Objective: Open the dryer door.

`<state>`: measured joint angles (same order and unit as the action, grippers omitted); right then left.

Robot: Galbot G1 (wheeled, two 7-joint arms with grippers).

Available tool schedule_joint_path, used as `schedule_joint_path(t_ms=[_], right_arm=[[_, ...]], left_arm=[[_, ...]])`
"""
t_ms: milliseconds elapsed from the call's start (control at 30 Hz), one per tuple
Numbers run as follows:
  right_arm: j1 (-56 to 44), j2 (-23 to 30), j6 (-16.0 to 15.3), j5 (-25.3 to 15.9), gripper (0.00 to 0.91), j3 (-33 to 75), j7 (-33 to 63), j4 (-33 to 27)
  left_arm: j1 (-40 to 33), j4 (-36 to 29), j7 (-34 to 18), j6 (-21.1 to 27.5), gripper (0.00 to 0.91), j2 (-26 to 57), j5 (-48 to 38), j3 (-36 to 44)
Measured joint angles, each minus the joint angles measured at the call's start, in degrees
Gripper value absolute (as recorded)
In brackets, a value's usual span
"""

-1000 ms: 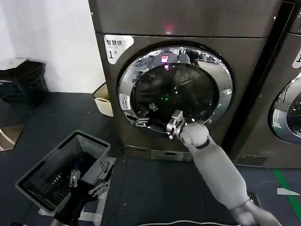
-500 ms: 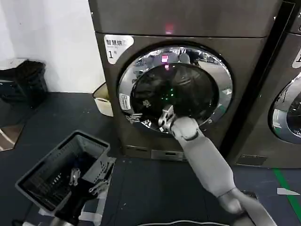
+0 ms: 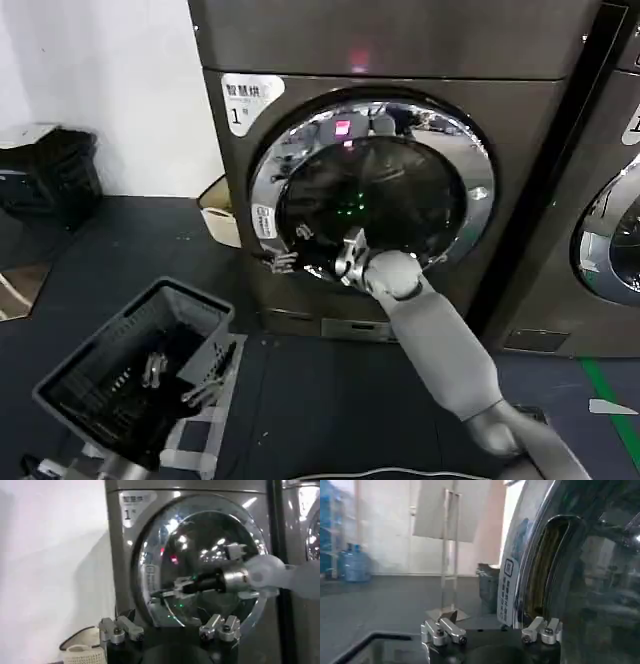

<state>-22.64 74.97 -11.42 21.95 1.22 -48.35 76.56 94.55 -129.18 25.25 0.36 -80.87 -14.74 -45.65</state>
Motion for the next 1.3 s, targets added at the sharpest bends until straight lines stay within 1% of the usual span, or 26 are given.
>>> schedule_joint_path(t_ms=[67,133,200,267,433,567,767,967,1067,1133,1167,1300], right_arm=[[-0.3,-0.5,-0.1,0.2,0.907,0.1,-1.7,0.4],[-0.8,-1.3,-1.0,0.2,0.907,0.3,-4.1,1.2],[-1.3,-2.4,-1.0,0.2,0.907,0.7,-6.4,2.1],[-1.8,-3.4,-0.7,0.3,0.907,1.0,-8.5,2.8],[-3.4,-6.1,-0.6,1.1,0.907,2.0,-13.6,5.3],[-5.1,-8.3,-0.8,2.4,0.907,3.2,-18.4,7.9],[-8.1,-11.4,-1.1,3.6,0.907,5.5,-26.5,11.6],[-10.9,-13.4,-0.6,3.7,0.907,7.5,-32.3,14.0],[-12.6,-14.3,-0.9,2.8,0.907,8.8,-35.2,15.0],[-13.9,-14.9,0.5,2.3,0.907,9.6,-35.4,15.5],[-14.6,-15.4,1.2,2.6,0.907,10.1,-35.4,15.8],[-17.5,-17.1,2.6,4.3,0.907,11.9,-35.4,17.4]], left_arm=[[-0.5,0.6,-1.3,0.8,0.907,0.9,-2.3,-1.2],[-1.0,1.1,-1.5,0.9,0.907,1.9,-3.6,-2.2],[-1.5,1.6,-2.0,0.8,0.907,2.9,-4.9,-3.3],[-2.0,2.4,-3.6,0.9,0.907,4.5,-6.9,-4.5],[-3.4,5.5,-5.3,0.4,0.907,9.8,-12.6,-6.4],[-5.4,8.8,-6.4,0.1,0.907,14.2,-17.4,-6.2],[-9.3,14.4,-8.0,-0.1,0.907,20.8,-25.4,-3.9],[-14.4,20.3,-8.0,-0.6,0.907,27.4,-30.3,-0.6],[-17.1,23.2,-7.9,-1.6,0.907,30.6,-33.4,1.3],[-19.3,25.0,-7.4,-2.5,0.907,32.8,-35.0,3.0],[-20.4,26.0,-6.9,-3.1,0.907,33.8,-35.3,4.0],[-25.4,29.3,-4.8,-4.2,0.907,37.6,-37.0,9.5]])
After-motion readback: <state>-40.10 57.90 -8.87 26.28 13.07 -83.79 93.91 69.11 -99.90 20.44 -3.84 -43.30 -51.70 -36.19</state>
